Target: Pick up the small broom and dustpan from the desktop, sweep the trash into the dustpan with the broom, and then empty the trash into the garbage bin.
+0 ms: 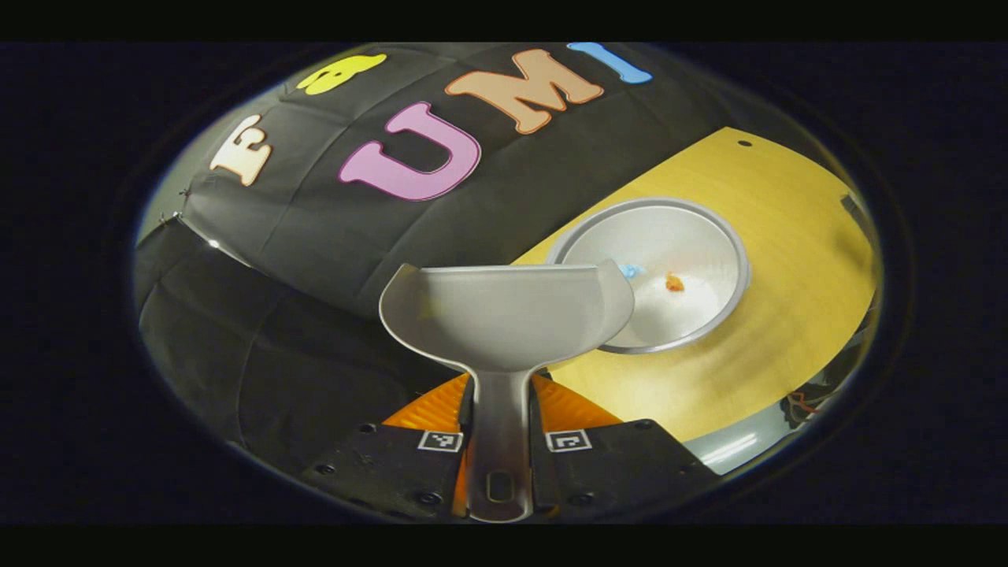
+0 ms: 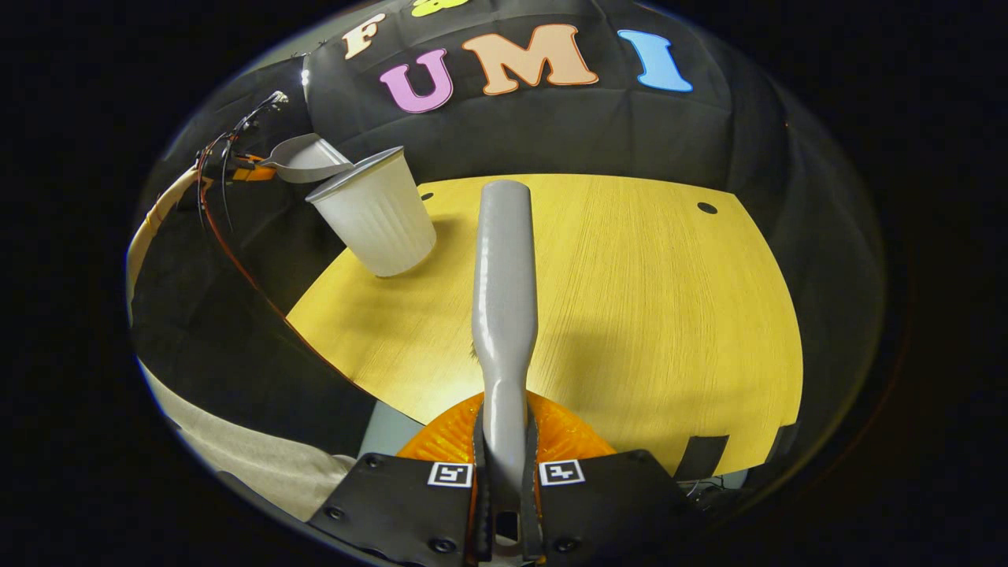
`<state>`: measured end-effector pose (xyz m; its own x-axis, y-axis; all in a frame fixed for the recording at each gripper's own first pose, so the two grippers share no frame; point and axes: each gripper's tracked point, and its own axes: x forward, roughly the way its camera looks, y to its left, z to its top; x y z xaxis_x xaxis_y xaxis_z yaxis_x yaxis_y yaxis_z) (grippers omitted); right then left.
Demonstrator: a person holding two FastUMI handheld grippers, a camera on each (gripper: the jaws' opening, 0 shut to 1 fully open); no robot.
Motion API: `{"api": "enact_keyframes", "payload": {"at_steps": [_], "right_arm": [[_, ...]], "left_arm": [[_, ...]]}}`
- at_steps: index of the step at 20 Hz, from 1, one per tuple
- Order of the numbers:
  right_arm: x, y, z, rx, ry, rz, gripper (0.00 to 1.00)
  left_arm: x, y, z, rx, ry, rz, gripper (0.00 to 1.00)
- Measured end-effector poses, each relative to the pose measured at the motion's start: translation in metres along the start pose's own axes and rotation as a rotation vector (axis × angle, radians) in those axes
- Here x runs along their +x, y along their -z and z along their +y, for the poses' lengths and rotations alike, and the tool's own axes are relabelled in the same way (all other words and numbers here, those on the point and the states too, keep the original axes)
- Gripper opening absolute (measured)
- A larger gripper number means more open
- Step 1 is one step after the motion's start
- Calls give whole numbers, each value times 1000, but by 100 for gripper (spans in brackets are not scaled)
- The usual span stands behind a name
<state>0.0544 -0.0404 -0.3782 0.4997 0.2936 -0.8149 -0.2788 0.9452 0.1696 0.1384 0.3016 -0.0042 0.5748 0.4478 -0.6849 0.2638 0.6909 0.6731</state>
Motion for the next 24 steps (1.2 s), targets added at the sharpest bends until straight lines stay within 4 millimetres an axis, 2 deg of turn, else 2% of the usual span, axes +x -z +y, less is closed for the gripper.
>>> {"api": "enact_keyframes", "payload": {"at_steps": [2, 5, 10, 14, 18, 19, 22, 24], "right_arm": [[-1, -1, 2, -3, -3, -2, 16], [-1, -2, 2, -6, 0, 2, 16], [-4, -1, 0, 12, -2, -9, 16], [-8, 11, -12, 12, 25, 5, 17], [-11, 22, -29, 37, 51, 4, 17], [-10, 25, -33, 49, 50, 9, 16], [-6, 34, -47, 86, 72, 28, 16], [2, 36, -59, 97, 97, 52, 16]], "left_arm": [[-1, -2, -2, -92, 0, -40, 24], [-5, -21, -12, -317, 22, -154, 24], [-55, -72, -71, -511, 118, -364, 23], [-81, -118, -150, -519, 255, -427, 23], [-99, -138, -243, -572, 445, -397, 23], [-101, -141, -260, -565, 461, -386, 23], [-89, -143, -298, -533, 467, -347, 24], [-77, -137, -329, -516, 497, -311, 24]]}}
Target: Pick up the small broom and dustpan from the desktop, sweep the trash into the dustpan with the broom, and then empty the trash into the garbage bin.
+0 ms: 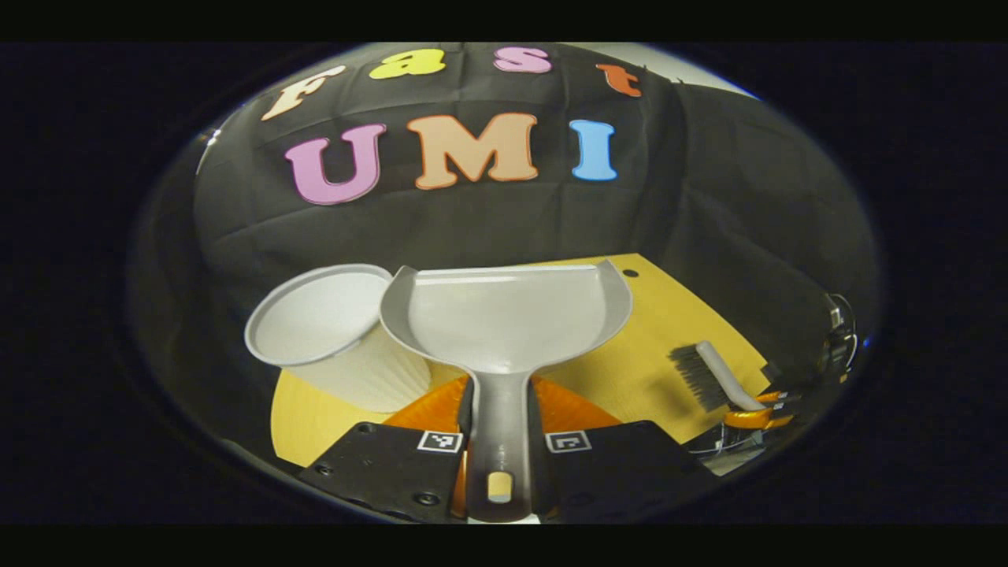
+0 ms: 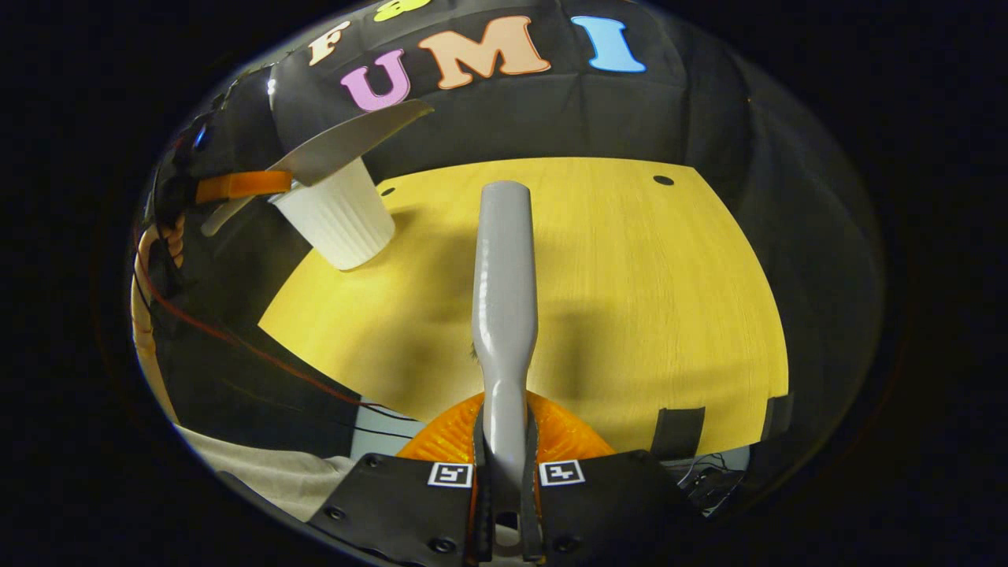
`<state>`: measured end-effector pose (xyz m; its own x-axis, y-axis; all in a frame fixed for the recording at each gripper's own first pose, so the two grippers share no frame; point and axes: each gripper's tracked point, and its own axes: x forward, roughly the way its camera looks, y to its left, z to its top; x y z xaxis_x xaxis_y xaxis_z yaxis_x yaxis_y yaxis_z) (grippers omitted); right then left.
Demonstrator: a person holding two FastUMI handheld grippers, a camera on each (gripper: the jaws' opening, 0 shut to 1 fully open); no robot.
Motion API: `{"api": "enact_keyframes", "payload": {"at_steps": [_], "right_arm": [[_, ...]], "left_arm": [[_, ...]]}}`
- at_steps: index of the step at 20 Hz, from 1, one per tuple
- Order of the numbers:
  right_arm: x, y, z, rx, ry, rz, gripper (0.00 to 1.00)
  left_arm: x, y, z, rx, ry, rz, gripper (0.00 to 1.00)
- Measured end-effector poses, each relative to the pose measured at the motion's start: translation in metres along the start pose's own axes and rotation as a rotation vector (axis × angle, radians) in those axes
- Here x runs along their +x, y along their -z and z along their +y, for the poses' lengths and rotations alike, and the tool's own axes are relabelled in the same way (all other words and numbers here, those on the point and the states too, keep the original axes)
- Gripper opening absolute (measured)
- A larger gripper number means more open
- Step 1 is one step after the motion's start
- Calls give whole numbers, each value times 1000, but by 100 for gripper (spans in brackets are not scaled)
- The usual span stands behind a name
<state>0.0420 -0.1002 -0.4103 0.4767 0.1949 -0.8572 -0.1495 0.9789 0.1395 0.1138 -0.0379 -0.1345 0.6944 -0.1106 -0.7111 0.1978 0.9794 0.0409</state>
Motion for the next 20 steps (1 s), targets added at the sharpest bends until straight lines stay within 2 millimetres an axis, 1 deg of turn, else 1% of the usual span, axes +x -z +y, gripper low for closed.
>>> {"api": "enact_keyframes", "payload": {"at_steps": [2, 4, 6, 8, 9, 10, 11, 12, 14, 15, 16, 17, 18, 19, 20], "right_arm": [[14, -2, -5, 16, 10, 25, 16], [31, -9, -5, 35, 36, 35, 16], [53, -9, -4, 58, 50, 71, 16], [75, -7, 4, 94, 39, 126, 16], [86, -7, 7, 97, 42, 145, 17], [96, -7, 8, 89, 61, 165, 17], [102, -8, 10, 78, 75, 179, 17], [104, -12, 17, 75, 81, 190, 17], [102, -20, 18, 86, 88, 207, 17], [101, -21, 16, 92, 97, 216, 17], [101, -18, 16, 101, 100, 226, 16], [103, -16, 17, 112, 95, 232, 17], [102, -15, 16, 127, 88, 227, 19], [100, -15, 16, 141, 82, 229, 19], [99, -17, 16, 147, 77, 230, 22]], "left_arm": [[17, 34, -12, -24, 5, 45, 24], [30, 74, -14, -70, -12, 101, 24], [43, 111, -9, -108, -54, 152, 25], [51, 139, -8, -117, -99, 185, 24], [55, 150, -7, -127, -114, 204, 24], [59, 157, -7, -140, -120, 218, 26], [61, 158, -7, -160, -116, 229, 26], [60, 159, -8, -191, -109, 240, 26], [58, 158, -9, -242, -106, 258, 25], [56, 153, -8, -247, -113, 262, 24], [56, 155, -8, -233, -126, 258, 25], [55, 153, -7, -217, -138, 255, 28], [58, 154, -7, -210, -142, 250, 25], [58, 156, -9, -220, -138, 255, 27], [57, 156, -8, -229, -138, 253, 26]]}}
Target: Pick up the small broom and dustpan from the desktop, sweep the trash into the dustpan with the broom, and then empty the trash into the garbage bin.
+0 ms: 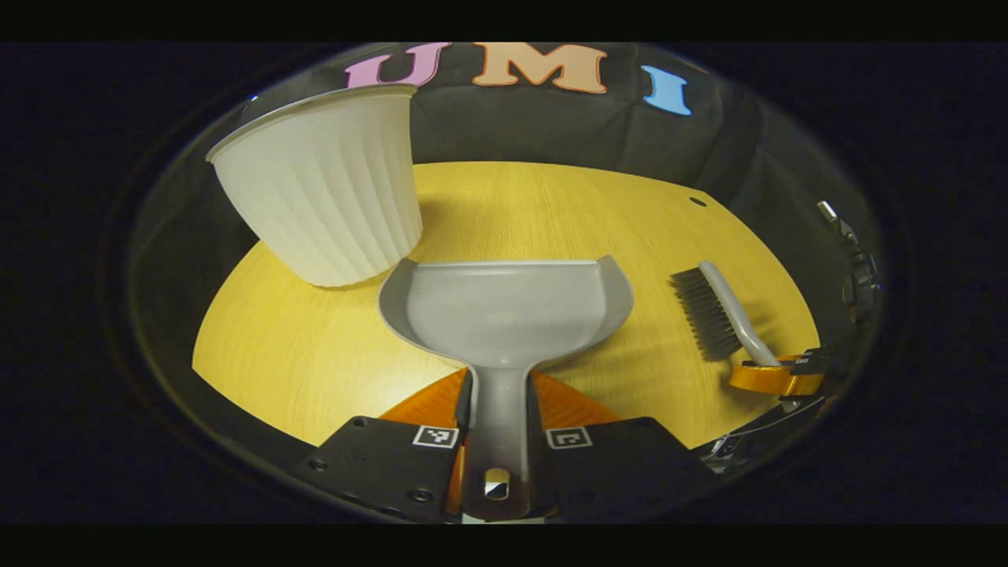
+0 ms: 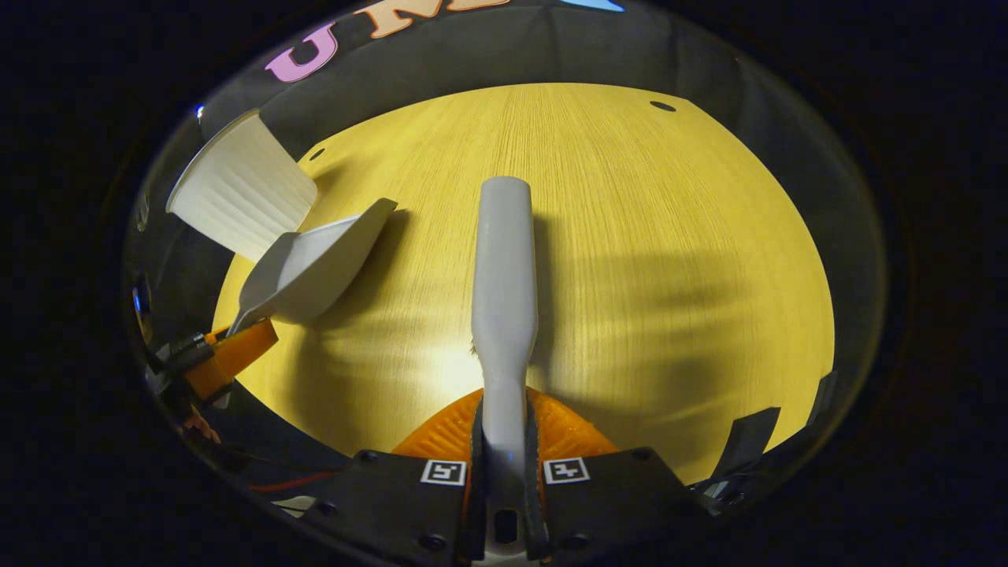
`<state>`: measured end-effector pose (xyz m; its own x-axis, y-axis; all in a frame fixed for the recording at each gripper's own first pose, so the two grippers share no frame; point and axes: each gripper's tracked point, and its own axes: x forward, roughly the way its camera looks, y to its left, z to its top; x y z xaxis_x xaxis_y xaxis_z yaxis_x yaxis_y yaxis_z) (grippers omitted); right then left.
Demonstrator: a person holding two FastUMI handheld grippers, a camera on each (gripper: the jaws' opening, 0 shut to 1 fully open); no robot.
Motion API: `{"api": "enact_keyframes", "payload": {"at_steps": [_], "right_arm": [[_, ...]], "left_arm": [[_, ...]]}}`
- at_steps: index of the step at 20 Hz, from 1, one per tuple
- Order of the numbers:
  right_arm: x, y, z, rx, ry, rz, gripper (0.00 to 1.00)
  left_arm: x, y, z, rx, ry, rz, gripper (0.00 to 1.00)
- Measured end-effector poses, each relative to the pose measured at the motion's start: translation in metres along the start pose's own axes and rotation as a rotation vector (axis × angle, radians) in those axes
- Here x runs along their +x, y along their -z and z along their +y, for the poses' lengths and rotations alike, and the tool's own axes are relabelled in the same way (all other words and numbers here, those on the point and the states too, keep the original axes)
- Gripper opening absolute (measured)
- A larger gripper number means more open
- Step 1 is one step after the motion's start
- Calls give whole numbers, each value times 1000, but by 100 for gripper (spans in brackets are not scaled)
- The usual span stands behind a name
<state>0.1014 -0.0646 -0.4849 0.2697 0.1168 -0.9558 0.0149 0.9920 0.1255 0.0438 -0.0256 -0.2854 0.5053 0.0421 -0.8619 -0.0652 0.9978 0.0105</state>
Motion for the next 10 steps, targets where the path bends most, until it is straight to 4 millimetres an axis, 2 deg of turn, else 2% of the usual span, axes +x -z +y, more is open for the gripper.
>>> {"api": "enact_keyframes", "payload": {"at_steps": [4, 6, 7, 8, 9, 10], "right_arm": [[1, 1, 6, 23, -4, 3, 27], [0, -1, 6, 26, -21, 3, 29], [0, 1, 10, 24, -25, 6, 35], [0, 2, 11, 19, -29, 5, 48], [1, 5, 13, 17, -36, 3, 55], [0, 4, 17, 19, -49, -3, 66]], "left_arm": [[2, 3, 1, 30, 0, -4, 30], [-1, 0, -7, 9, 36, -19, 32], [-3, -1, -10, -8, 45, -26, 32], [-3, -3, -14, -17, 49, -47, 46], [-4, -6, -15, -14, 44, -60, 48], [-7, -9, -10, -11, 31, -81, 60]]}}
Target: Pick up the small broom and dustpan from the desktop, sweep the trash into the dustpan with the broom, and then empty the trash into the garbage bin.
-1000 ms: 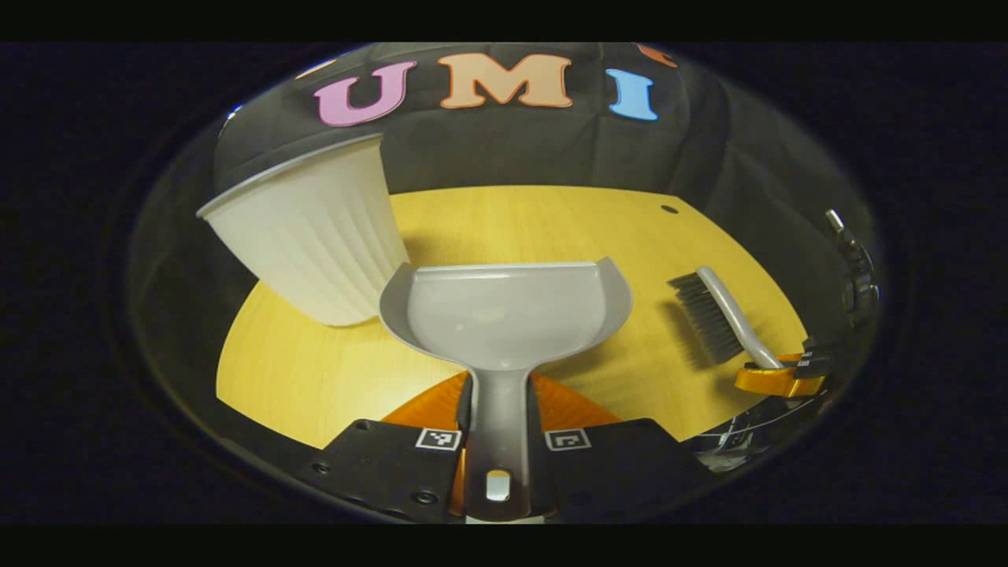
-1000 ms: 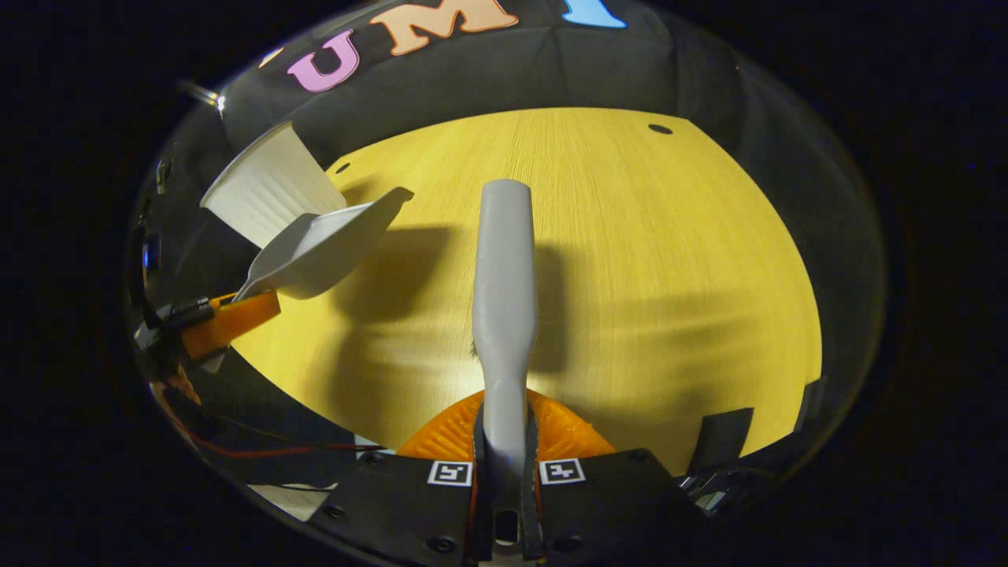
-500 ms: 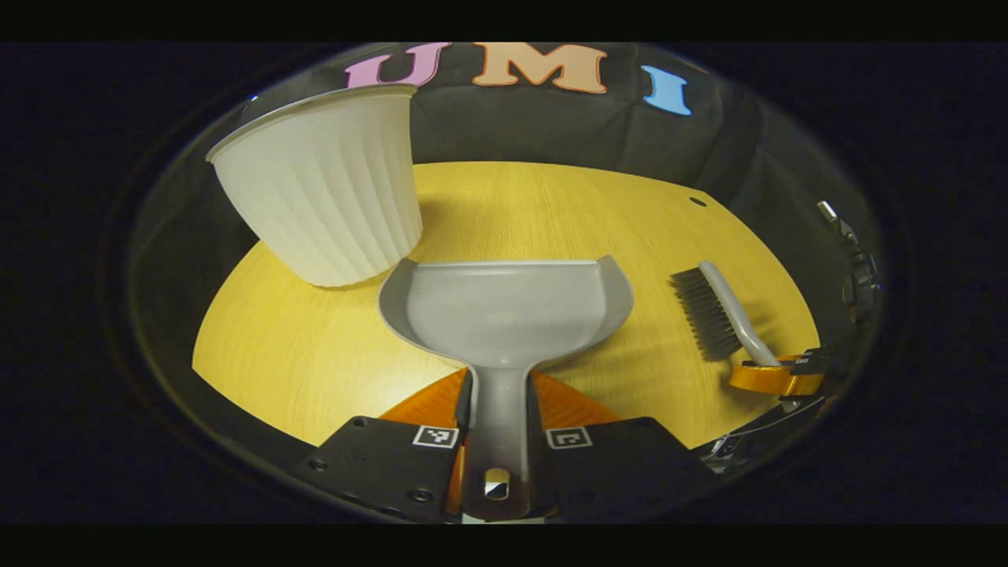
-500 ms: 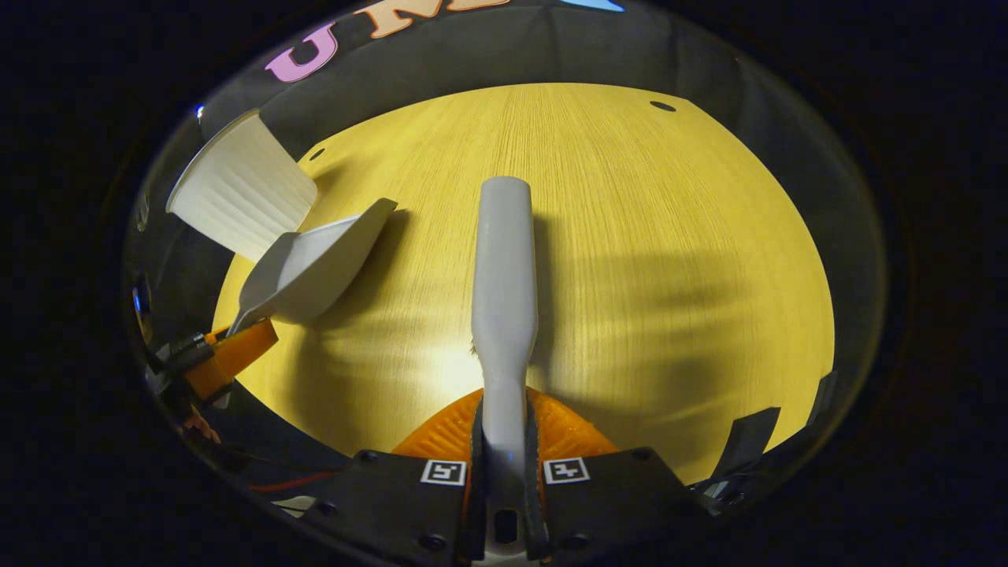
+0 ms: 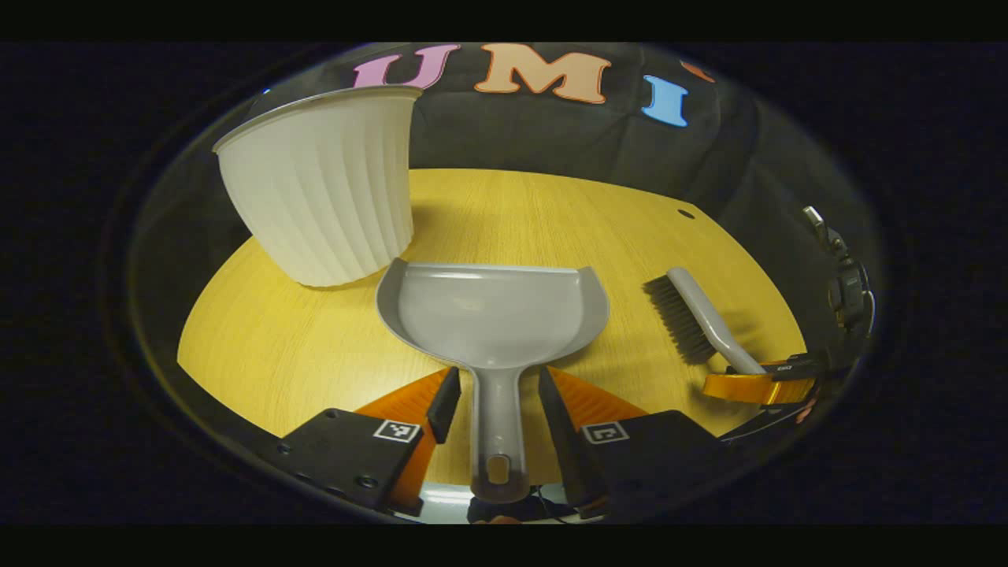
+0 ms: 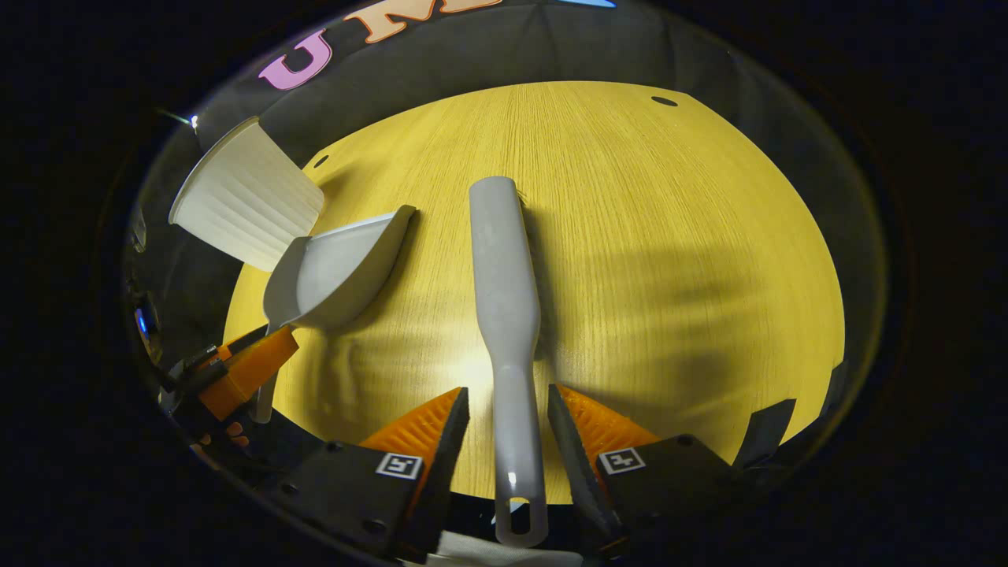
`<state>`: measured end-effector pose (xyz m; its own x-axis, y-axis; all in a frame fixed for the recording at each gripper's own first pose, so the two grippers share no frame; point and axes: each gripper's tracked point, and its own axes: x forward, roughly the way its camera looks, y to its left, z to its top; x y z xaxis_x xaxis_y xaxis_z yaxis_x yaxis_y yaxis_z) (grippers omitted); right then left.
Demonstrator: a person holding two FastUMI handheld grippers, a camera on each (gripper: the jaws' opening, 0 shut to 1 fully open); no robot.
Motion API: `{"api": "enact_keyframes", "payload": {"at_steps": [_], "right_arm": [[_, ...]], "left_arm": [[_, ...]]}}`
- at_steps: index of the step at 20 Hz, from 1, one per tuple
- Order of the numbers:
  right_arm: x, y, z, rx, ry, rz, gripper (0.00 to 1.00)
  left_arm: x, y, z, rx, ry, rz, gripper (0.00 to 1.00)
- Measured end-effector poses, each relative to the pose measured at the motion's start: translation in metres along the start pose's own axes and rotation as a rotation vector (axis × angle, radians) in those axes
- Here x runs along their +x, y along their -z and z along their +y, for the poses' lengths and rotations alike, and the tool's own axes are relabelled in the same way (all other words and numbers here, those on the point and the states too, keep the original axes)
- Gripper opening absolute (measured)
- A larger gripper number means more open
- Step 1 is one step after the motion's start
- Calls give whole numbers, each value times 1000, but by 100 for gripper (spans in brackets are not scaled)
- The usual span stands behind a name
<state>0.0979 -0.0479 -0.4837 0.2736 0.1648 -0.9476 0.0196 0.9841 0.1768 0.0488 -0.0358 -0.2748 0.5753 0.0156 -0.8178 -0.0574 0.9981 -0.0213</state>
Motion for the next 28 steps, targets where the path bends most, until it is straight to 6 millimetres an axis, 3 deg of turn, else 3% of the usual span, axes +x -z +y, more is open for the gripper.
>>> {"api": "enact_keyframes", "payload": {"at_steps": [3, 6, 8, 10, 13, 15, 18, 20, 23, 25, 28], "right_arm": [[-6, -7, 0, 8, -13, -50, 100], [-32, -17, 8, 20, -57, -134, 96], [-73, -31, 19, 16, -110, -259, 99], [-124, -56, 34, -14, -130, -481, 99], [-210, -88, 46, -89, -117, -845, 99], [-257, -98, 56, -148, -63, -1024, 98], [-299, -84, 69, -234, 13, -1191, 98], [-321, -75, 76, -259, 67, -1281, 98], [-332, -60, 85, -239, 94, -1353, 100], [-332, -60, 91, -225, 57, -1362, 100], [-327, -57, 86, -170, 46, -1354, 100]], "left_arm": [[-14, -13, 3, 9, -8, -61, 82], [-47, -45, -10, 14, 49, -207, 92], [-81, -73, -14, 36, 47, -350, 97], [-126, -109, -11, 62, 31, -512, 96], [-189, -158, -5, 48, 4, -743, 95], [-224, -175, -3, 54, -31, -830, 94], [-278, -206, 1, 116, -98, -944, 94], [-302, -209, -4, 148, -124, -1038, 93], [-296, -192, -24, 192, -81, -1036, 93], [-289, -180, -24, 196, -69, -1001, 94], [-296, -181, -27, 204, -54, -1007, 95]]}}
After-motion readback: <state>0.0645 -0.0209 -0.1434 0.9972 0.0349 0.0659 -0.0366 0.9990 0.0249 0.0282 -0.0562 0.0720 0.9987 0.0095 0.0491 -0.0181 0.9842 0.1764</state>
